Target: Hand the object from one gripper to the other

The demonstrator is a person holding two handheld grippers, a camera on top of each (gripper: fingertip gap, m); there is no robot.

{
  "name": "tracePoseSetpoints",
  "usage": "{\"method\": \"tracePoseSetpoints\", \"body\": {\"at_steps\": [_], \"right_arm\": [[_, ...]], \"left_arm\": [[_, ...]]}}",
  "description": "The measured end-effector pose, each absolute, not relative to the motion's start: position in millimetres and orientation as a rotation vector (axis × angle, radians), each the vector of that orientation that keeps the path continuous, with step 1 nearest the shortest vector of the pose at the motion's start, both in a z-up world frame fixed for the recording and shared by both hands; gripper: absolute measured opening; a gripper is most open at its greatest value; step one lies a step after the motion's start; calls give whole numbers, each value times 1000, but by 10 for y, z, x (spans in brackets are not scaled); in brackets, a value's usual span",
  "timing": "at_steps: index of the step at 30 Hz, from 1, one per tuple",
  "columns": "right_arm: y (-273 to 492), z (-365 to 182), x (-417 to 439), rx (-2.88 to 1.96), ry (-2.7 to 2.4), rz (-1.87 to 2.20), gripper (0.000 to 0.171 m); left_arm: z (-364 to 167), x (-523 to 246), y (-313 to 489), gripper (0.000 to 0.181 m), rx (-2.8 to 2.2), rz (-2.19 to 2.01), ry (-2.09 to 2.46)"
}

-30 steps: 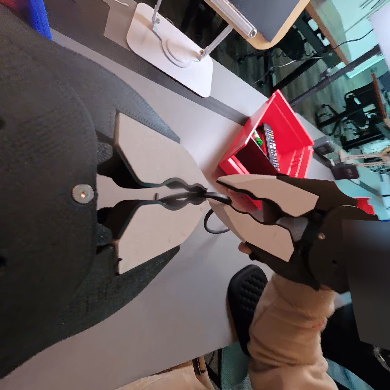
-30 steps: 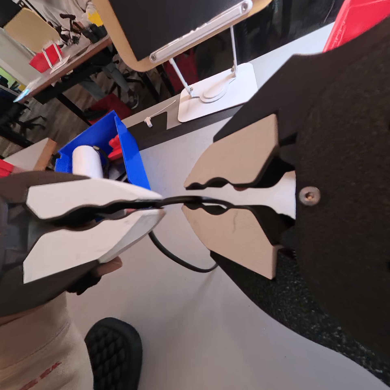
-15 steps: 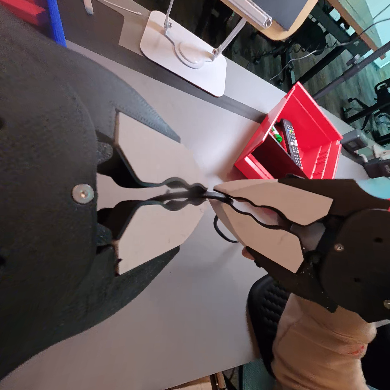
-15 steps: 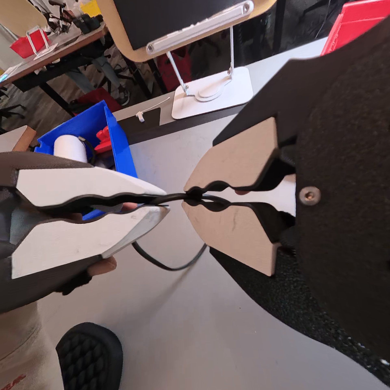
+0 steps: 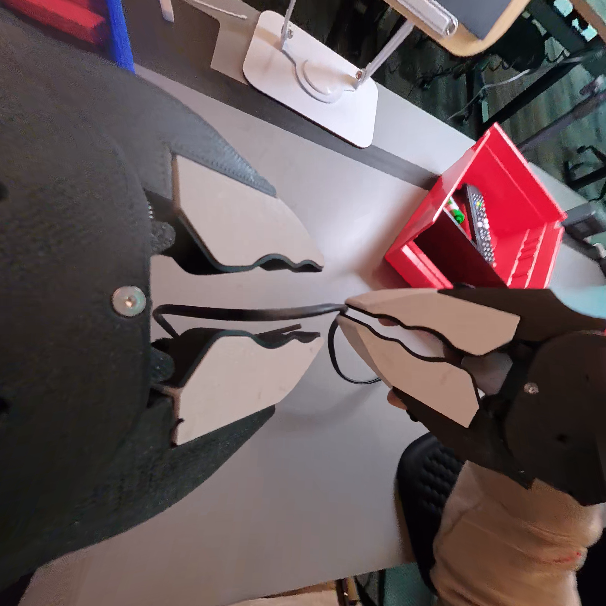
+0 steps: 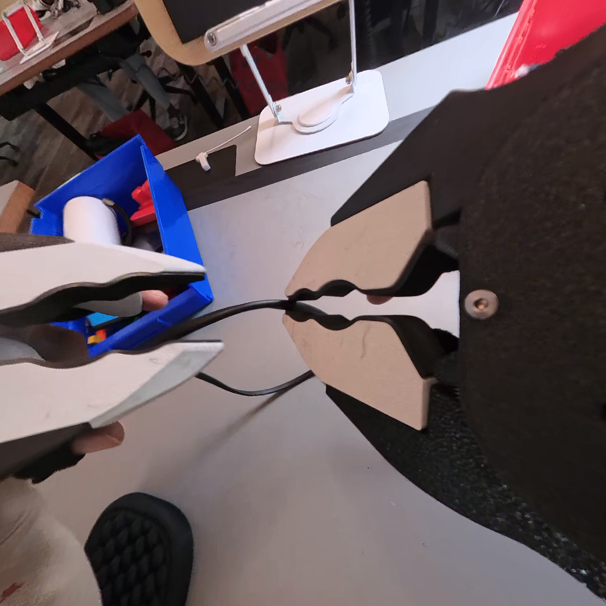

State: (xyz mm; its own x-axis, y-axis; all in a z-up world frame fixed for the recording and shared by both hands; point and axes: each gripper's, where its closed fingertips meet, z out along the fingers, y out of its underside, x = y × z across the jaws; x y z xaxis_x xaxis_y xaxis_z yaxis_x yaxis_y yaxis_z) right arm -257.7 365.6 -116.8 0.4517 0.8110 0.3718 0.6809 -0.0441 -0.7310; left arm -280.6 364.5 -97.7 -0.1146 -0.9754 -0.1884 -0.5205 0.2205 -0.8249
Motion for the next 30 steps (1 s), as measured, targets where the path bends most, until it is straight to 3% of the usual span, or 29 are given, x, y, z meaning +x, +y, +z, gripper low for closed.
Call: {"method": "tracePoseSetpoints", "body": {"at_steps": [2,6,8,10,11,13,15,17,19,21,23,27,30], "right_arm": [[3619,-1203,-2643,-1778,-1307,159,5],[3599,-1120,-2676,-1723,-1301,151,5],[3597,-986,-2683,-1668,-1238,243,7],[3587,-1015,-2673,-1695,-1231,319,24],[3586,-1059,-2680,-1703,-1242,336,24],[3603,-1093,-2695,-1681,-1256,322,0],[3618,-1089,-2661,-1722,-1248,295,0],[3615,-1107,-2605,-1767,-1254,235,0],[3626,-1197,-2550,-1803,-1299,106,0],[3594,-1274,-2605,-1827,-1336,85,0],[3567,-1321,-2670,-1834,-1361,80,0],[3577,-1177,-2674,-1767,-1308,138,1],[3586,-1129,-2587,-1767,-1270,237,18]], "left_arm": [[-1075,-2764,3590,19,-1395,-694,1803],[-1028,-2767,3577,4,-1365,-726,1799],[-863,-2788,3545,4,-1319,-843,1742],[-704,-2814,3496,4,-1267,-951,1694],[-650,-2829,3487,4,-1249,-982,1676],[-673,-2876,3535,4,-1267,-974,1678],[-850,-2937,3652,5,-1363,-907,1711],[-989,-2948,3688,26,-1430,-863,1745],[-1029,-2885,3575,31,-1407,-848,1802],[-1065,-2793,3477,28,-1365,-795,1844],[-1110,-2734,3473,4,-1353,-737,1851],[-995,-2747,3482,3,-1332,-872,1792],[-854,-2816,3527,3,-1302,-973,1725]]}}
